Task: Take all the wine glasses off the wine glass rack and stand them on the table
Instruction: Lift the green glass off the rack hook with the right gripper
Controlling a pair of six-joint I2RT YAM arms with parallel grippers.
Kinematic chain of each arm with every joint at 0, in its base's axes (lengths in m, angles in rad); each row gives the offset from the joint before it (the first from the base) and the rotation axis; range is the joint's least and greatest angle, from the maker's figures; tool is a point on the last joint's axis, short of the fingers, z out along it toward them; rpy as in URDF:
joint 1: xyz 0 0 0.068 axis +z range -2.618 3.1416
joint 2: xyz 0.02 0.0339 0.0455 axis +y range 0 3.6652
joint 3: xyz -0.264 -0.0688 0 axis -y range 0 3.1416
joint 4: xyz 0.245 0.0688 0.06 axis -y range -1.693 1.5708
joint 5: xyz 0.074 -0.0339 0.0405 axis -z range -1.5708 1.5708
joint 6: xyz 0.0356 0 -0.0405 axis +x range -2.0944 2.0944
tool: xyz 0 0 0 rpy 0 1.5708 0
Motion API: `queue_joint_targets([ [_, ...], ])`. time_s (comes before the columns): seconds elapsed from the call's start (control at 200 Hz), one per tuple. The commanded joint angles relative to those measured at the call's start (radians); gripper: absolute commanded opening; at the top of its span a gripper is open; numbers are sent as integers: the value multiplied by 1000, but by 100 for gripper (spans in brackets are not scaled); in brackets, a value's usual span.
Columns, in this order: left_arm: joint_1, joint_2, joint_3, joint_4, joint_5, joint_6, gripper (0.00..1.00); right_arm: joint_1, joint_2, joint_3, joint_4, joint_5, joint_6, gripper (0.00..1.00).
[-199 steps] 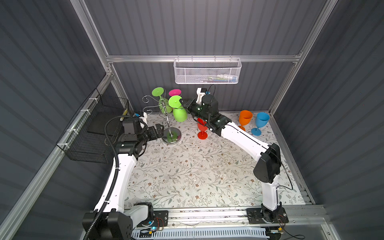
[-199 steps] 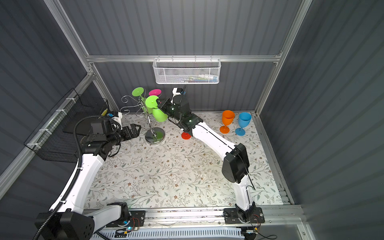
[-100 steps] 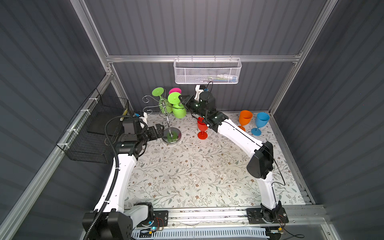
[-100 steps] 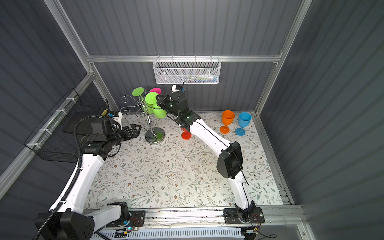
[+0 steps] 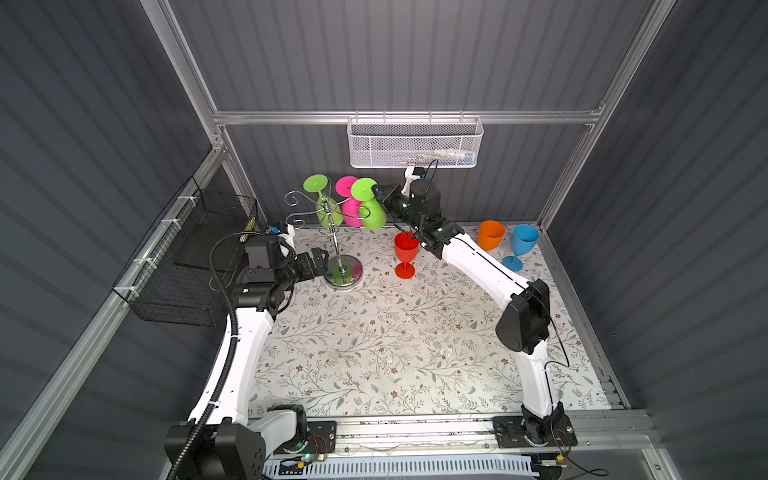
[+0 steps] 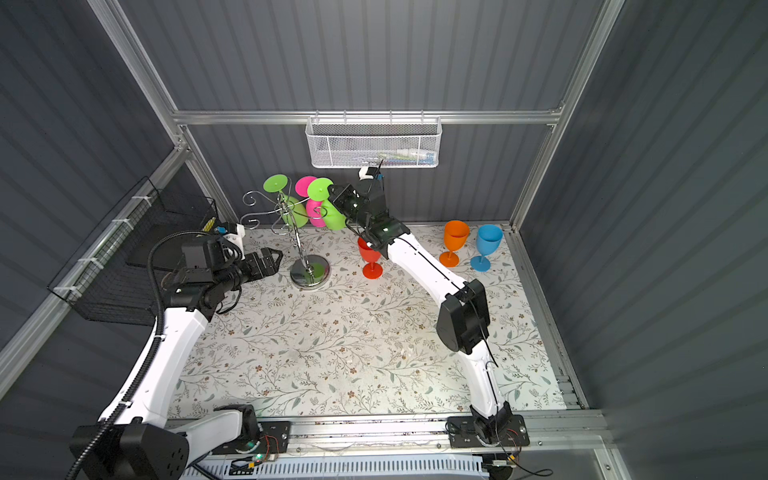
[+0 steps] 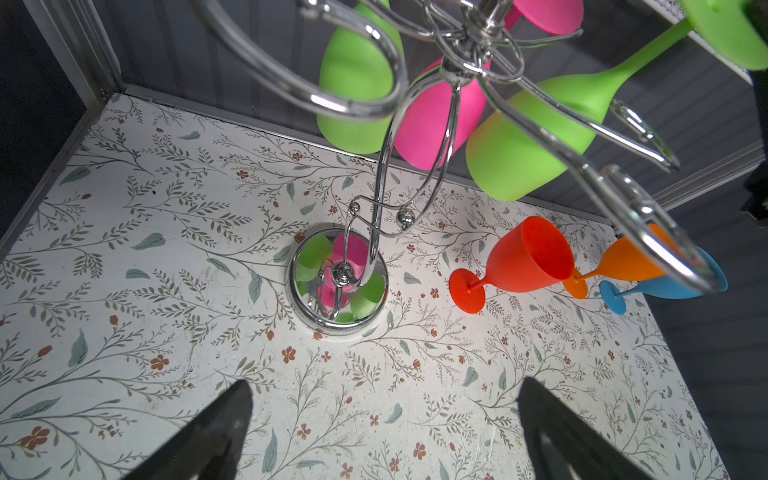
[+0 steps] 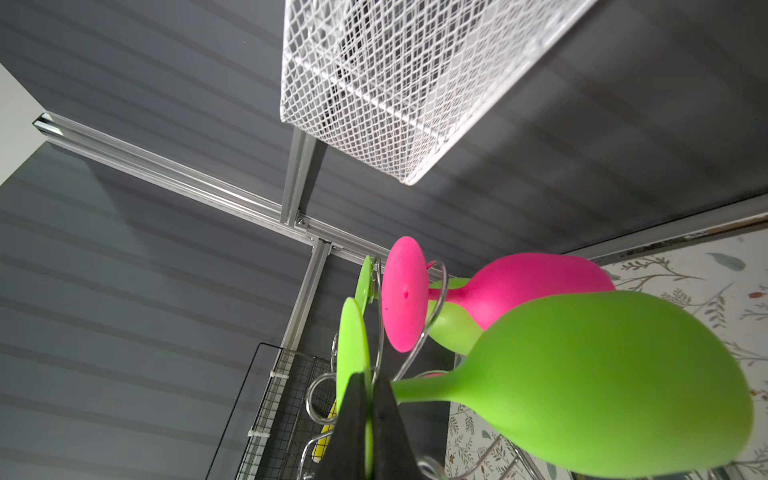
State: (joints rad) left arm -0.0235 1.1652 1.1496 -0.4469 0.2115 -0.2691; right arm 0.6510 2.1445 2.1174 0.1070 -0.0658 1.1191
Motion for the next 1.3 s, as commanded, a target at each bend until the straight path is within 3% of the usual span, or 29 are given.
queue_joint_targets([
  [0.0, 0, -1, -13, 16, 23, 13, 100, -9, -74, -58, 60, 14, 2, 0],
  [0.635, -1, -9, -22, 8, 2, 16, 100, -88, -400, -483, 213, 57, 17, 0],
  [1.006, -18, -20, 28, -68, -70, -32, 100, -97, -720, -841, 234, 91, -75, 0],
  [1.296, -21, -91, -4, -161, -54, -139, 99, -95, -1017, -1111, 169, 105, -157, 0],
])
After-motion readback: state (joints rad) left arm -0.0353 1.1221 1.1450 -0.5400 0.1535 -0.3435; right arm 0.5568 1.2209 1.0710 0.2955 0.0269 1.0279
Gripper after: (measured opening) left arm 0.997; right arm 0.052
